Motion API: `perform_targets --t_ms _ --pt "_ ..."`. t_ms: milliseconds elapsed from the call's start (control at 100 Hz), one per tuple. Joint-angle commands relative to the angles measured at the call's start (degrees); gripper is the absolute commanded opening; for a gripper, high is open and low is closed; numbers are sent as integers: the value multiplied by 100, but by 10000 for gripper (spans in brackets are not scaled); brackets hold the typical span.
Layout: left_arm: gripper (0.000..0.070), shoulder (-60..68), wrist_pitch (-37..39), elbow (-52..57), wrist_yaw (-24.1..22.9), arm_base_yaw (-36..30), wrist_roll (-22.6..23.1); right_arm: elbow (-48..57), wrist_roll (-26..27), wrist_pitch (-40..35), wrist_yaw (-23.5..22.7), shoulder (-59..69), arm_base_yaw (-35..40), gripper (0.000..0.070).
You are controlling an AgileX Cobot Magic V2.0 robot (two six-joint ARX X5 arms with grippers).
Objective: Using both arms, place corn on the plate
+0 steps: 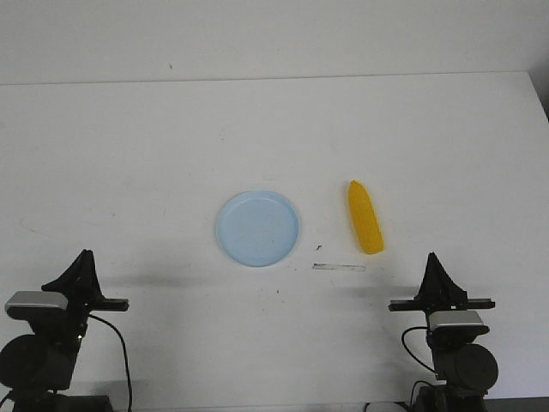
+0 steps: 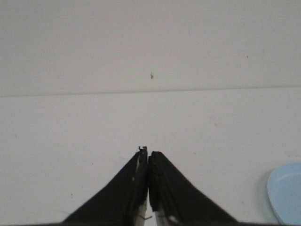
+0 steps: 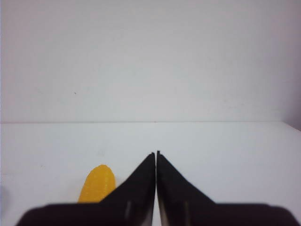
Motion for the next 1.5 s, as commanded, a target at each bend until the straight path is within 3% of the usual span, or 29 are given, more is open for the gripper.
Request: perform_targets --t_ms 0,390,650,720,900,1120,1320,1490 --pt "1 -142 63 13 2 4 50 -9 -22 57 4 0 9 2" --pt "1 -623 61 13 2 4 50 -9 -22 155 26 0 9 2" --pt "1 -623 59 13 2 4 50 94 -24 957 35 0 9 2" --pt "1 -621 59 13 2 4 50 369 -20 553 39 4 9 2" --pt "1 -623 59 13 2 4 50 1379 94 -1346 39 254 9 2" --pt "1 -623 59 13 4 4 50 2437 1016 -3005 -92 1172 9 2" --pt "1 -623 59 13 2 4 50 2804 1821 -3126 -688 2334 15 2" --pt "1 -621 61 13 2 4 50 3067 1711 -2946 -1425 3545 55 2"
